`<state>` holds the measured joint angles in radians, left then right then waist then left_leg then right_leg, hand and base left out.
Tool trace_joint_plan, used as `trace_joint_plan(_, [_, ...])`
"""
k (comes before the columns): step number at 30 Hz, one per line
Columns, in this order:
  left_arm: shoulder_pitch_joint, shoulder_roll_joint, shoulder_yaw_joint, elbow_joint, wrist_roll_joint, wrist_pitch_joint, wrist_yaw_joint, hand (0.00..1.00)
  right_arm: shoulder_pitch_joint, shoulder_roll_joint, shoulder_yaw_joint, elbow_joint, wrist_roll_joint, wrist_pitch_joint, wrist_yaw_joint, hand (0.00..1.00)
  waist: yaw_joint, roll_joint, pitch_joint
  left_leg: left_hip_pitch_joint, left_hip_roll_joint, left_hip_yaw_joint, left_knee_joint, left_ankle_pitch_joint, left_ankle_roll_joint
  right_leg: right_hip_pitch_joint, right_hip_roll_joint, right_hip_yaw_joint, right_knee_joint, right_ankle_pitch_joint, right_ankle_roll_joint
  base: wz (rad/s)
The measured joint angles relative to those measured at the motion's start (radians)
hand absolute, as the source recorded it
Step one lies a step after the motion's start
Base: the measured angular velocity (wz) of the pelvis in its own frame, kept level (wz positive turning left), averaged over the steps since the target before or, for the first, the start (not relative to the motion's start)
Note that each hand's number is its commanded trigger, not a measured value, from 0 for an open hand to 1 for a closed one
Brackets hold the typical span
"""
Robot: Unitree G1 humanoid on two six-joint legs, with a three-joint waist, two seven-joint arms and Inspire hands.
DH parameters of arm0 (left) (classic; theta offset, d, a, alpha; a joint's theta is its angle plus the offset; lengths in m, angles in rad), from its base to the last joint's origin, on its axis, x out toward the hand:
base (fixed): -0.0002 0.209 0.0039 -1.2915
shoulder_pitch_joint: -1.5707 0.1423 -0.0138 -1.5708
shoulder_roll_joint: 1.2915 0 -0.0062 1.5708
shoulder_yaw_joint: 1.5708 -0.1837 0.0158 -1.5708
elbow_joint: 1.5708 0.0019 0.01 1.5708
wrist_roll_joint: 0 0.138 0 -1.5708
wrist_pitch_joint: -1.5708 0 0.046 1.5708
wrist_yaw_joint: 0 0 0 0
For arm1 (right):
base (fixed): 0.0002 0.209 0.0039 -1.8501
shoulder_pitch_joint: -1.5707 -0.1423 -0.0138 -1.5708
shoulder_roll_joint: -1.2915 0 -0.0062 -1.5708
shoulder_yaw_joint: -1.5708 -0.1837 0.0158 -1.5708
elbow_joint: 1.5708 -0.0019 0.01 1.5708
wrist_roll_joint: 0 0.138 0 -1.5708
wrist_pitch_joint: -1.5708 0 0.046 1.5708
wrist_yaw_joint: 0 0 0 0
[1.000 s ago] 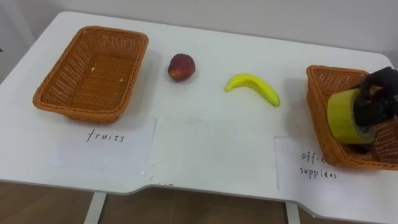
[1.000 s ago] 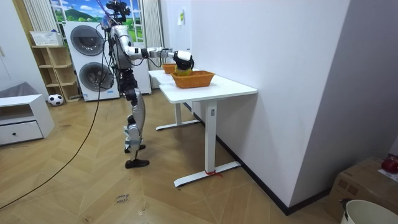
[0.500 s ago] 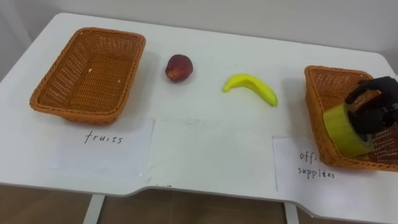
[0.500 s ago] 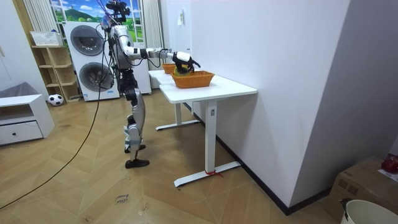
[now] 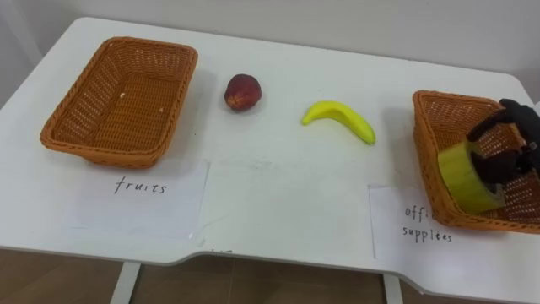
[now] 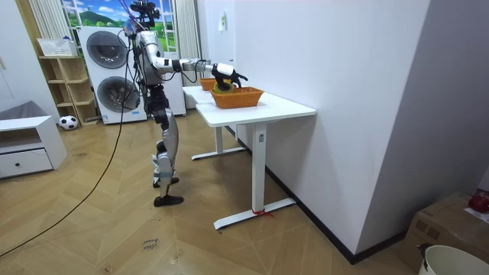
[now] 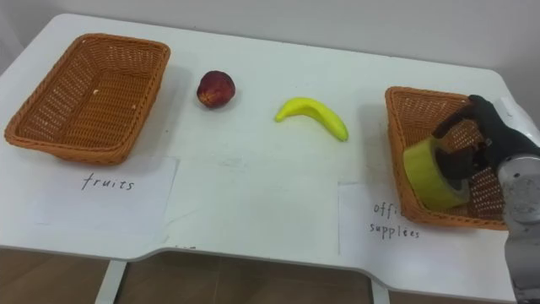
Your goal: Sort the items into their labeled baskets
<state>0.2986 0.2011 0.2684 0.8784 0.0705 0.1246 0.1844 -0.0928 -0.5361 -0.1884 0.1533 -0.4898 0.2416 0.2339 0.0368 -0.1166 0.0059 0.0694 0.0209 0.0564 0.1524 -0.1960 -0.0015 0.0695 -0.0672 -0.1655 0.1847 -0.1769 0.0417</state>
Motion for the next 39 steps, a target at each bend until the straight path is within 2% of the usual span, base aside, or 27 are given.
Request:
trace_joint_plan(8, [-0.016, 0.000, 0.001, 0.005, -0.001, 0.000, 0.000, 0.00, -0.001, 0.003, 0.000, -0.002, -0.031, 0.000, 0.005, 0.00, 0.009, -0.006, 0.0014, 0.001, 0.000, 0.002, 0.000, 0.000, 0.000, -0.001, 0.000, 0.000, 0.000, 0.000, 0.000, -0.01])
trace_joint_plan(14, [-0.024, 0.002, 0.001, 0.034, 0.000, -0.001, 0.000, 0.00, -0.005, 0.003, 0.000, -0.005, -0.030, 0.000, 0.031, 0.00, 0.021, -0.007, 0.0028, 0.006, 0.001, 0.019, -0.005, -0.001, -0.001, 0.001, 0.000, 0.000, 0.001, 0.000, 0.000, -0.06])
trace_joint_plan(24, [-0.012, 0.002, 0.004, 0.045, 0.000, -0.002, -0.003, 0.00, -0.029, 0.000, -0.004, -0.094, -0.031, -0.001, 0.041, 0.00, -0.008, -0.006, 0.0021, 0.009, 0.001, 0.024, -0.008, -0.001, -0.001, 0.001, 0.000, 0.002, 0.001, 0.000, 0.000, 0.00])
trace_joint_plan(30, [-0.015, 0.002, 0.004, 0.045, 0.000, -0.009, -0.005, 0.00, -0.036, -0.003, -0.018, -0.168, -0.027, -0.001, 0.041, 0.00, -0.013, -0.009, -0.0004, 0.014, 0.001, 0.026, -0.007, -0.001, -0.001, -0.001, -0.001, 0.001, 0.001, 0.000, 0.000, 0.00])
trace_joint_plan(37, [-0.012, 0.002, 0.004, 0.045, -0.001, -0.016, -0.027, 0.00, -0.041, -0.024, -0.033, -0.217, -0.024, -0.003, 0.042, 0.00, -0.015, -0.027, -0.0115, 0.014, 0.002, 0.028, -0.001, -0.001, -0.001, 0.001, -0.001, 0.001, 0.001, 0.000, 0.000, 0.00])
trace_joint_plan(39, [-0.012, 0.002, 0.003, 0.045, -0.002, -0.023, -0.027, 0.00, -0.052, -0.031, -0.032, -0.227, -0.024, -0.008, 0.051, 0.00, -0.015, -0.030, -0.0087, 0.014, 0.002, 0.028, -0.001, -0.001, -0.001, 0.001, -0.001, 0.001, 0.001, 0.000, 0.000, 0.00])
